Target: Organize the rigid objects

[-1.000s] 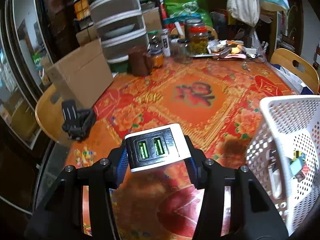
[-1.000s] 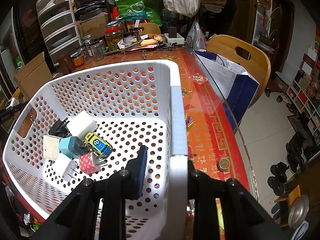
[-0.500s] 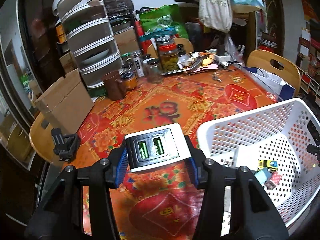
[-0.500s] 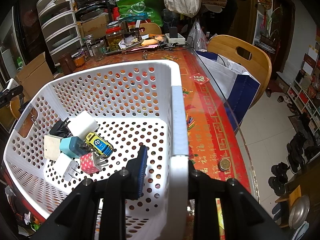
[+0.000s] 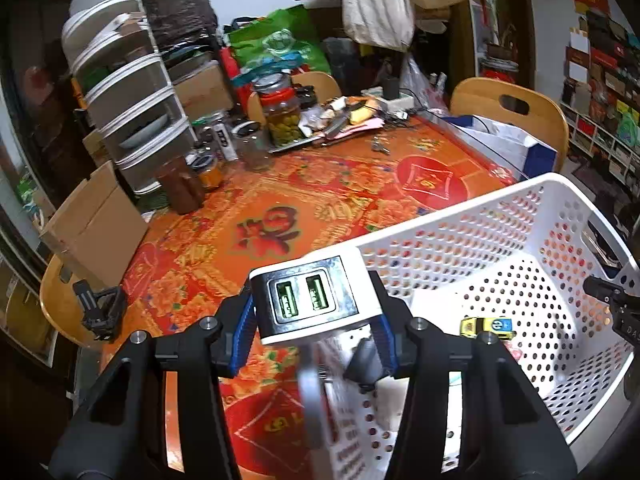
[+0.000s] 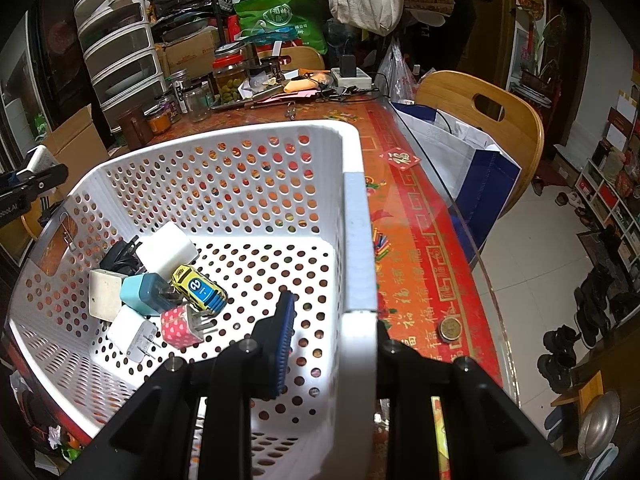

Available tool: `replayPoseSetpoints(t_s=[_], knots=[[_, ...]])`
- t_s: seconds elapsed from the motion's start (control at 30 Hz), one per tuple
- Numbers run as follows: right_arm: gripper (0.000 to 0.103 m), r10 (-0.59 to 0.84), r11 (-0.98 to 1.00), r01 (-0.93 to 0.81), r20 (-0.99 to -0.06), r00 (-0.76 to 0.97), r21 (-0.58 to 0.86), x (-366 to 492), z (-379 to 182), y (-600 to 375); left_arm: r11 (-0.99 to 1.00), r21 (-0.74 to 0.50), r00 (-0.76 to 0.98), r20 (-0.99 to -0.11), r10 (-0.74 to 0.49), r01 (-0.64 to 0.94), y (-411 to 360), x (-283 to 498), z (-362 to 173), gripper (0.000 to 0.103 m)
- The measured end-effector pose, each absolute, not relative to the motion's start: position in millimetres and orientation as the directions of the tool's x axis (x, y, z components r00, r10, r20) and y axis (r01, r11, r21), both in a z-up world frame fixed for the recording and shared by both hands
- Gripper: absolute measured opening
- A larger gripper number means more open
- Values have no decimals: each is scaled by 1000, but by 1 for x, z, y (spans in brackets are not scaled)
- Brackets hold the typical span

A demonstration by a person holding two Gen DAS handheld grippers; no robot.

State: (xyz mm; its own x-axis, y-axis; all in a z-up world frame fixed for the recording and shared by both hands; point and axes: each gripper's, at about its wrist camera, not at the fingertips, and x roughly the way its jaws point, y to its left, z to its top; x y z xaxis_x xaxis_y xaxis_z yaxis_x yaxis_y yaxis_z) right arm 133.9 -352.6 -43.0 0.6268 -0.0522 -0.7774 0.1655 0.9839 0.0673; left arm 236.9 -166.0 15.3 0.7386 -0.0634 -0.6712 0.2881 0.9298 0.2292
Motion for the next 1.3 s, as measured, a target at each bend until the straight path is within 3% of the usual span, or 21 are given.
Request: replayPoseSetpoints(t_s=[0.53,0.97,1.2,1.3], knots=[[26,-48,984,163,-776,629,71,134,-42,-350,830,254,602,-790,-118,496,-242,240,-16,47],[26,-48,984,163,-775,630,72,134,-42,-349,756,228,399,-916,-47,614,-275,257,-57,47],[26,-48,984,164,-775,630,72,135,-42,-348,746,208,360,-932,-45,633,-278,257,-65,48],[26,-48,984,164,-775,630,72,134,-42,-348,757,201,356,-933,-44,622,-277,260,-64,56]])
